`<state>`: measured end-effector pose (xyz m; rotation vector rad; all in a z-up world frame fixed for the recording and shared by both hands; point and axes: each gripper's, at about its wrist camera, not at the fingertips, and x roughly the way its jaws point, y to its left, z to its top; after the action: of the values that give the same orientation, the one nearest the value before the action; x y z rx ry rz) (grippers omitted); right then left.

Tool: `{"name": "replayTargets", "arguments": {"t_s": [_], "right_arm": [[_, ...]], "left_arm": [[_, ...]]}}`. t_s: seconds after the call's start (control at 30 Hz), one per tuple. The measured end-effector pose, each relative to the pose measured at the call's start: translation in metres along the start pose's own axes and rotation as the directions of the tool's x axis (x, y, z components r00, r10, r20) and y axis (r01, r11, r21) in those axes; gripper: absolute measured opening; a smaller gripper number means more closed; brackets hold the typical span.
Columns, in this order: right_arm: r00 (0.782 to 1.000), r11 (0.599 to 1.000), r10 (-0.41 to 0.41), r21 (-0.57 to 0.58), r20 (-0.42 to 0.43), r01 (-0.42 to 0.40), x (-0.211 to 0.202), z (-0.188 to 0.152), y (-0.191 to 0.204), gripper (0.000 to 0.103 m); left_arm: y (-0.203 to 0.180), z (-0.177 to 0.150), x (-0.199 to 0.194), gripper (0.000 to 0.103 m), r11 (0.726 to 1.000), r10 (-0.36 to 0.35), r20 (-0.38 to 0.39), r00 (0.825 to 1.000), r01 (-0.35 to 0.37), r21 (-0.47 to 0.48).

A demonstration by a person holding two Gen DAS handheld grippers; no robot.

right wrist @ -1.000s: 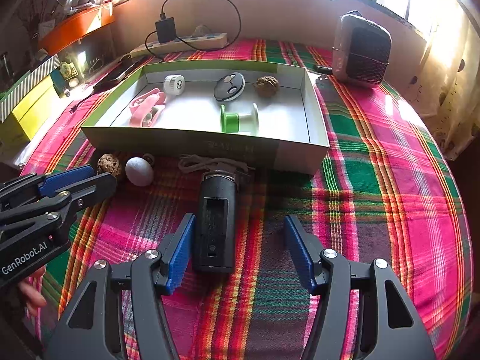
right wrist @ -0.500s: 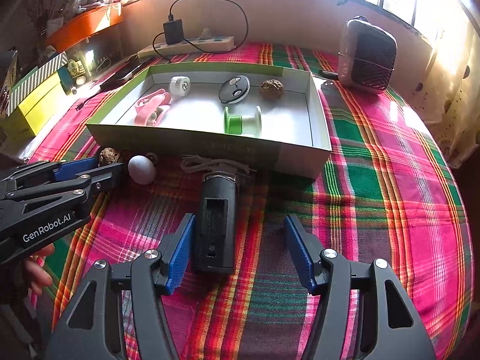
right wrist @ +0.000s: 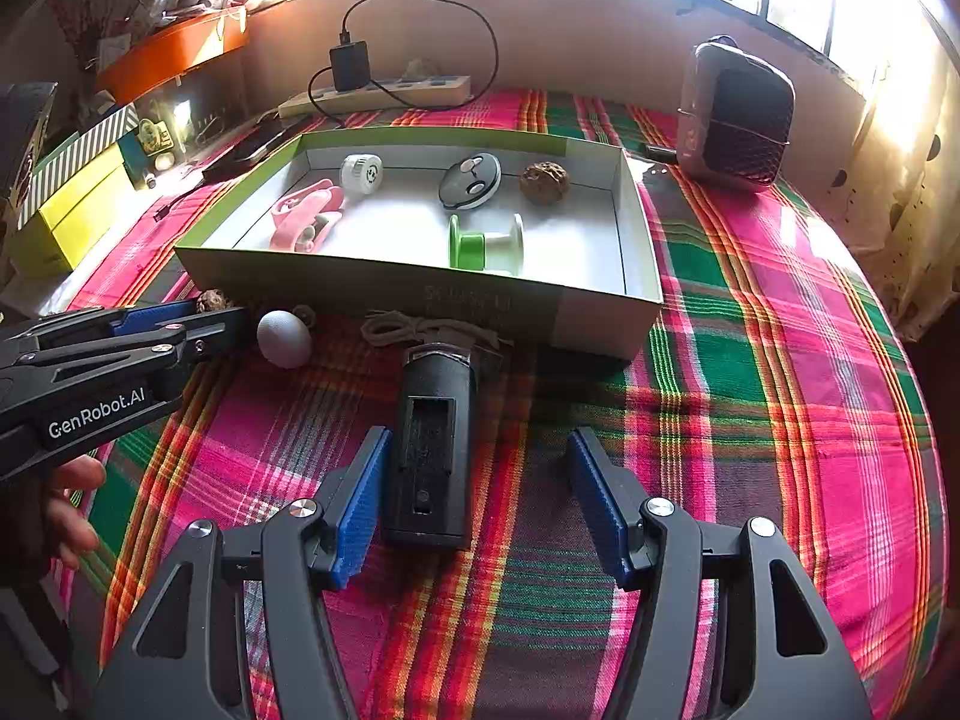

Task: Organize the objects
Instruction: 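Move the right gripper onto the black cylindrical device while the left gripper approaches the walnut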

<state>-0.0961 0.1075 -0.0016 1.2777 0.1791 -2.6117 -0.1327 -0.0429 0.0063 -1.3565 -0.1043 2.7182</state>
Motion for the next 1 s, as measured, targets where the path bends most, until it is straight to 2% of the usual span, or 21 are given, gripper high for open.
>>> {"name": "replayTargets", "arguments": {"t_s": [0.33,0.5,0.83,1.0], "right_arm": [[1.0,1.0,0.0,0.0,0.0,0.0,0.0,-0.0003,0.0001,0.06],[1.0,1.0,0.0,0.0,0.0,0.0,0.0001,-0.0008,0.0002,0.06],[1.0,1.0,0.001,0.006,0.002,-0.001,-0.0004,-0.0011,-0.0003,0.06],[1.0,1.0,-0.002,0.012,0.01,0.002,-0.0025,-0.0019,-0.0021,0.043]], "left_arm": [[0.003,-0.0006,-0.0002,0.034,1.0,-0.01,0.006,1.0,0.01,-0.015],[0.0047,-0.0002,-0.0006,0.028,1.0,-0.001,0.007,1.0,0.001,-0.019],[0.0055,-0.0023,-0.0022,0.028,1.0,0.002,0.02,1.0,-0.002,-0.011],[0.0057,-0.0029,-0.003,0.028,1.0,0.002,0.022,1.0,-0.002,-0.009]]}}
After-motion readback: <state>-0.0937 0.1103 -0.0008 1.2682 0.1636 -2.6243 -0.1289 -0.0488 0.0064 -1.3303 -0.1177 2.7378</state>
